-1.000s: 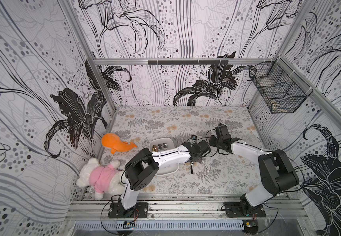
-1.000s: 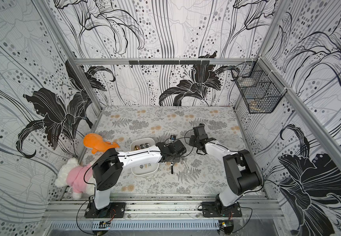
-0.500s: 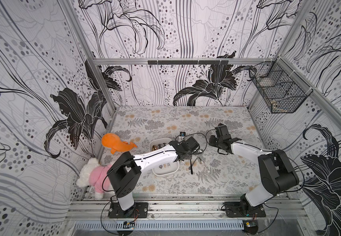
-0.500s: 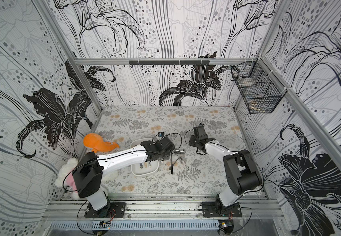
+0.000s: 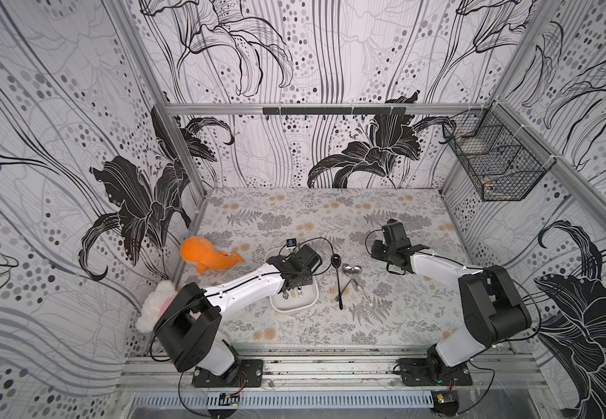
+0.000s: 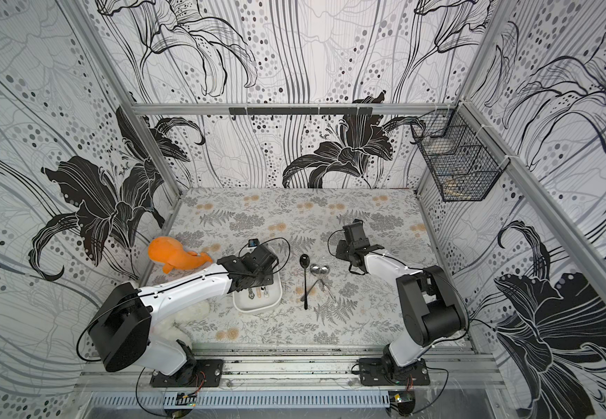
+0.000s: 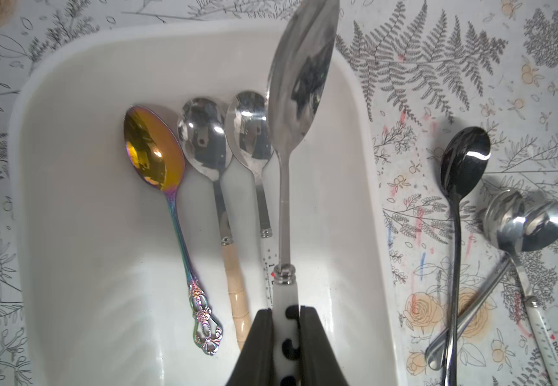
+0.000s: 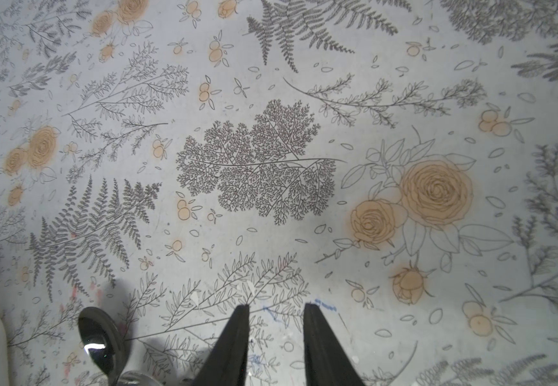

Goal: Put the spoon into the storage box
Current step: Place the spoon in the storage box.

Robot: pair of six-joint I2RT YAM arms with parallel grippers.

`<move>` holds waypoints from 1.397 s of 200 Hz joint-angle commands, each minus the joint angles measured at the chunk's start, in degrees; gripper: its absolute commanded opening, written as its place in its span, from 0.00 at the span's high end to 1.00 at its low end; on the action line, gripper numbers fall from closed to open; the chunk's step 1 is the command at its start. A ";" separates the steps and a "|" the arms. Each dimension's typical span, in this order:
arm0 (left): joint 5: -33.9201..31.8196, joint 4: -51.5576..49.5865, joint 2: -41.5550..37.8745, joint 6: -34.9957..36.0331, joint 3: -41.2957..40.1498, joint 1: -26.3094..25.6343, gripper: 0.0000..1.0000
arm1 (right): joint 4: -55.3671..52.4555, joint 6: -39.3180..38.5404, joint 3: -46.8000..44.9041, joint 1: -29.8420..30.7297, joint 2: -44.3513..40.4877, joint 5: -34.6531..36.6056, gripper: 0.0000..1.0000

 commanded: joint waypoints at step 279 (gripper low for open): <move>6.46 13.93 8.82 -1.68 -0.69 2.18 0.66 | 0.85 0.27 -0.60 0.14 0.71 -1.83 0.68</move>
